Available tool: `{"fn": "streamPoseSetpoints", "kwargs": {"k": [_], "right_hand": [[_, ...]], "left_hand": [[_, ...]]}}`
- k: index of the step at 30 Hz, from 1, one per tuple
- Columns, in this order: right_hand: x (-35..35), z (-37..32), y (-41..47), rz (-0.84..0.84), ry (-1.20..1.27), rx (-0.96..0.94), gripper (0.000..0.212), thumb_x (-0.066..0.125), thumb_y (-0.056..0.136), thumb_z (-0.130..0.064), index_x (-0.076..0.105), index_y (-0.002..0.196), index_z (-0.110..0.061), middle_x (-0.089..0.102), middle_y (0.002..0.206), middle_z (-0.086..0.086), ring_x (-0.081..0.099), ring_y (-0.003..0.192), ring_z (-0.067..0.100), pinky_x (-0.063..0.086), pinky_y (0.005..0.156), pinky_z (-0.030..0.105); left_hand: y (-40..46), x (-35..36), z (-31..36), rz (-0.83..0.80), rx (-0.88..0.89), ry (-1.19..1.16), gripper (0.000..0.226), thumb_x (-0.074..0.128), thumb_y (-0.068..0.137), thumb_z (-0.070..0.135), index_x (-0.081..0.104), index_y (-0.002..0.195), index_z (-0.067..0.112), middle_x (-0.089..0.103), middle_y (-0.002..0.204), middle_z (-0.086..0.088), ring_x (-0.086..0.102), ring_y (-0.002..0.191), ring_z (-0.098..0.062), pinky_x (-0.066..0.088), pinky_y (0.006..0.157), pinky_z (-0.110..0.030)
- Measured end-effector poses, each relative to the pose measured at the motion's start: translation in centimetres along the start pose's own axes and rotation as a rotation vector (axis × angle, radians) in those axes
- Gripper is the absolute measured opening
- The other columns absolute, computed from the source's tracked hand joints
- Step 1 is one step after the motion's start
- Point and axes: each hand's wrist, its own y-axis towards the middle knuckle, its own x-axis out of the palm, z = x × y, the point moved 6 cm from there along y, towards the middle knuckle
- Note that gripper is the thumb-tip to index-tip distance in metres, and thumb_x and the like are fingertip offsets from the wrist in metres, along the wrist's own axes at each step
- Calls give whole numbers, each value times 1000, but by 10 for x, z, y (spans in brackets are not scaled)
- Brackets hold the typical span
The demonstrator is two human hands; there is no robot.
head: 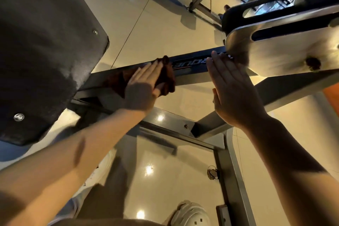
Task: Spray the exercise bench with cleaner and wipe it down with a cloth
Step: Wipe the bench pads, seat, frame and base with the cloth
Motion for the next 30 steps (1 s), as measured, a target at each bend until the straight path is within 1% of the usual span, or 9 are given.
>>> {"fn": "streamPoseSetpoints", "kwargs": {"k": [3, 6, 10, 12, 15, 20, 24, 28, 30], "right_hand": [[-1, -3, 2, 14, -28, 40, 58, 31, 91, -14, 35, 147, 1, 36, 152, 23, 31, 142, 37, 20, 115, 49], [3, -13, 4, 70, -114, 122, 49, 36, 97, -13, 41, 144, 1, 42, 148, 22, 34, 142, 35, 21, 116, 54], [21, -48, 23, 90, -183, -15, 47, 38, 101, -21, 43, 143, -3, 43, 148, 18, 35, 142, 32, 18, 116, 59], [36, -64, 33, 25, -245, -74, 53, 34, 101, -32, 37, 146, -6, 40, 151, 15, 33, 143, 30, 13, 116, 57], [54, -71, 43, -8, -390, -103, 61, 27, 102, -46, 28, 150, -10, 40, 152, 10, 36, 142, 28, 13, 114, 57], [62, -68, 42, 72, -423, -144, 64, 29, 101, -48, 25, 153, -12, 40, 152, 9, 37, 139, 29, 15, 113, 56], [61, -69, 42, 129, -407, -147, 64, 34, 100, -50, 30, 152, -11, 44, 150, 9, 40, 137, 29, 19, 110, 56], [57, -67, 43, 148, -288, -156, 65, 28, 102, -55, 35, 149, -10, 49, 145, 11, 42, 134, 30, 17, 112, 47], [57, -67, 43, 156, -262, -163, 65, 31, 102, -54, 37, 149, -10, 50, 144, 10, 44, 133, 30, 17, 112, 46]], "left_hand": [[16, 7, 61, 154, 224, 0, 52, 57, 94, 32, 49, 138, 5, 54, 139, -13, 51, 129, -28, 34, 110, -43], [20, 6, 61, 233, 348, 15, 52, 57, 95, 40, 55, 133, 4, 59, 133, -12, 56, 124, -26, 45, 105, -41], [11, 4, 3, 85, 405, 32, 51, 55, 97, 36, 54, 133, 1, 56, 136, -15, 54, 126, -25, 45, 105, -40], [3, -1, -39, -87, 293, 10, 57, 52, 95, 36, 43, 141, 3, 45, 146, -13, 43, 135, -25, 34, 113, -41], [-16, -12, -122, -349, -38, 107, 65, 53, 97, 24, 22, 152, 12, 20, 159, -3, 20, 146, -18, 16, 118, -35], [-35, -26, -170, -403, -189, 227, 68, 58, 94, 11, 23, 152, 11, 24, 159, -6, 23, 146, -18, 19, 118, -34], [-24, -17, -135, -320, -170, 179, 67, 56, 96, 26, 23, 151, 6, 26, 158, -10, 22, 146, -20, 9, 116, -26], [-11, -8, -62, -83, 179, 103, 57, 53, 89, 29, 49, 134, -4, 52, 137, -22, 51, 128, -32, 35, 108, -38], [-5, -6, -43, -38, 270, 33, 53, 56, 88, 27, 53, 131, -4, 56, 133, -21, 53, 125, -31, 38, 108, -39]]}}
